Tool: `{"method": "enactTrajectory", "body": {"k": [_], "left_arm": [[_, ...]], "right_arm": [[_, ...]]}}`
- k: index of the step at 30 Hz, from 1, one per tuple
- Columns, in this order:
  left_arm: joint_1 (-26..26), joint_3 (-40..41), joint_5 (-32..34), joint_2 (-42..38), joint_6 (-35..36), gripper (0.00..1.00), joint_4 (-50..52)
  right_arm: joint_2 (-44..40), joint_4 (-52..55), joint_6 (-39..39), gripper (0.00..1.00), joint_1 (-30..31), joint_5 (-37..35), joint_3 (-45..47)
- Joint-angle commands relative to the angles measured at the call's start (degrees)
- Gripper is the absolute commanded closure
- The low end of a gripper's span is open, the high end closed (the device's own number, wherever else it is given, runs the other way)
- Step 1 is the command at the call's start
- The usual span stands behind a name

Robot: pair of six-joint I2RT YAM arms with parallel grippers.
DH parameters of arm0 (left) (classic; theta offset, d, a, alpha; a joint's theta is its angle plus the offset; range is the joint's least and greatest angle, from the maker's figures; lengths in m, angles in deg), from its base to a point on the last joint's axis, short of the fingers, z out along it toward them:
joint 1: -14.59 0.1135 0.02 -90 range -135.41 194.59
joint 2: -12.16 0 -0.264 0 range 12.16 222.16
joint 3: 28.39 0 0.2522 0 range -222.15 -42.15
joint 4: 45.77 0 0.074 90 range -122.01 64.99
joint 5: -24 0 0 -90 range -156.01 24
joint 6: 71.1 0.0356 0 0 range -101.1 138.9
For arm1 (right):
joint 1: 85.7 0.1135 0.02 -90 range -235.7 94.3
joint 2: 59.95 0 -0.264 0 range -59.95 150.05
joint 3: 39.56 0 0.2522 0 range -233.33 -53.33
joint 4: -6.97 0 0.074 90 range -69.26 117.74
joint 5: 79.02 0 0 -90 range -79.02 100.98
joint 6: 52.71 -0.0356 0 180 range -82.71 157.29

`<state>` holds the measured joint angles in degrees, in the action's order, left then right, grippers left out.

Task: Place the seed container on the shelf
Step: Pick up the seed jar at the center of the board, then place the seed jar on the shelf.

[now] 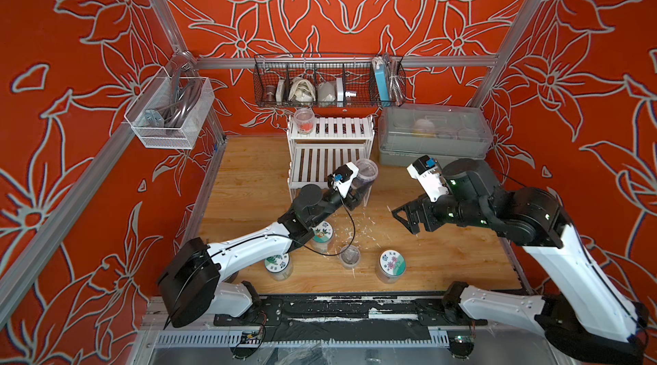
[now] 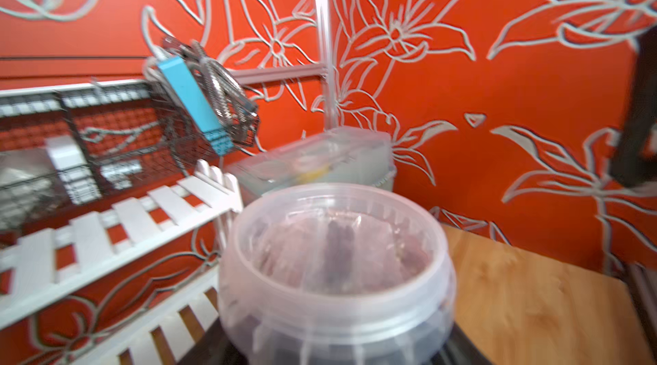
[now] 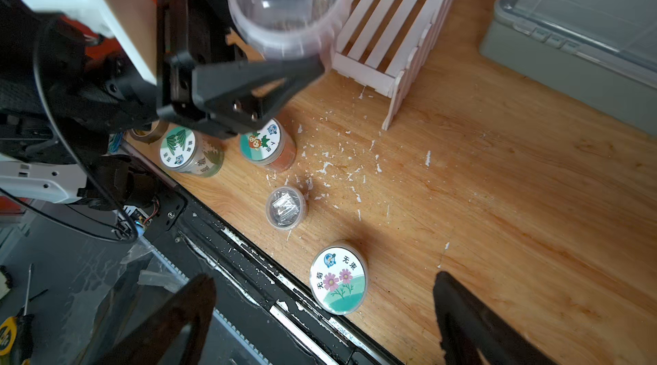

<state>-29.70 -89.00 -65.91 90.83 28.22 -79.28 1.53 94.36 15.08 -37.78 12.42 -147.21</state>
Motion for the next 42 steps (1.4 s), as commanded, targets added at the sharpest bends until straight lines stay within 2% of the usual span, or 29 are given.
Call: {"method": "enactTrajectory", "body": {"k": [1,11,21,34,42], "left_arm": [[2.5,-3.5,6.6,3.1,1.7,0.42,-10.2],[8.8,-11.8,13.7,14.7,0.4,0.41,-20.6],[10.2,-16.5,18.5,22.7,0.5,0.41,-25.3],[11.8,-20.8,21.9,27.9,2.2,0.39,-24.6],[13.4,-23.5,22.0,29.5,1.2,0.38,-20.7]], "right_arm": [[-1.1,-0.5,-0.6,0.01,0.0,-3.7,1.7],[-2.1,-1.3,-0.3,0.01,-0.1,-3.0,5.6],[-2.6,-2.2,-0.1,0.00,-0.3,-1.6,7.9],[-2.3,-2.4,0.1,0.00,-0.5,-0.5,8.7],[-2.1,-2.7,-0.4,0.00,-0.5,0.1,9.2]]}}
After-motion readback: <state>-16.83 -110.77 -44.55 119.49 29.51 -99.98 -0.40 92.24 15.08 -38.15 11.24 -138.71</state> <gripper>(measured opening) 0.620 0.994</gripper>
